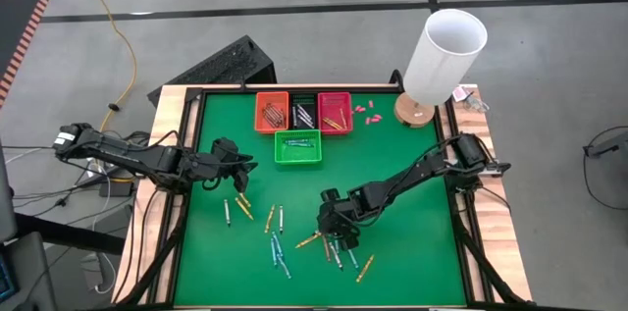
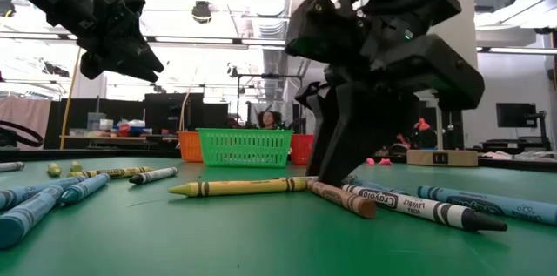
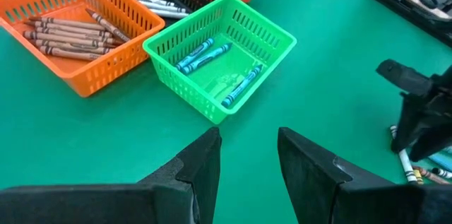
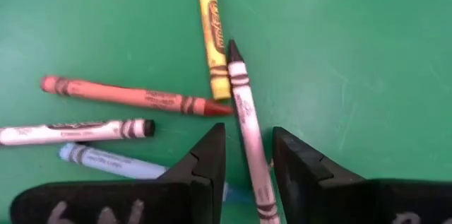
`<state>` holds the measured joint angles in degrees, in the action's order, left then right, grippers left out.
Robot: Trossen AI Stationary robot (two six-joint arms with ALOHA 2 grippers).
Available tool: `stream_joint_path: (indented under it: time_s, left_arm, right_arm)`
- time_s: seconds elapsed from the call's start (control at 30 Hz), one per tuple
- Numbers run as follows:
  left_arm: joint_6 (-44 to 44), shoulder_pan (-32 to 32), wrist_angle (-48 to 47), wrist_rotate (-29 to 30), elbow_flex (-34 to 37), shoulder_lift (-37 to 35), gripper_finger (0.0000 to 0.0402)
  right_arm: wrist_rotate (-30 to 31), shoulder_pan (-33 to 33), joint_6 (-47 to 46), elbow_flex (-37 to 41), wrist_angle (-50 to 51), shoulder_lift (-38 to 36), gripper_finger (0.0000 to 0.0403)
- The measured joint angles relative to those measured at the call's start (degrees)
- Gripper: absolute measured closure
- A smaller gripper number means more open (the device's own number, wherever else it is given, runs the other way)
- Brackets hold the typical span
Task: Sort crayons
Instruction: Put a black crayon in the black basket
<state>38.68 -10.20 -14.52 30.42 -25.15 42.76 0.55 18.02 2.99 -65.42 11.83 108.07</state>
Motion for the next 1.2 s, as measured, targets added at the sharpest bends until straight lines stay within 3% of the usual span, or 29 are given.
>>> stream_joint_path:
  time_s: [0.23,0.63,1.2]
  left_arm:
    - [0.0,0.0,0.1,0.0,0.0,0.0,0.0271]
    - [0.2,0.0,0.2,0.0,0.0,0.0,0.0271]
    - [0.2,0.0,0.5,-0.1,0.0,0.0,0.0271]
  right_arm:
    - [2.2,0.0,0.0,0.0,1.0,0.0,0.0299]
    - [2.4,-1.1,-2.8,0.0,1.4,0.0,0.0394]
    - [-0.7,-7.3,0.1,-4.5,2.1,-3.3,0.0399]
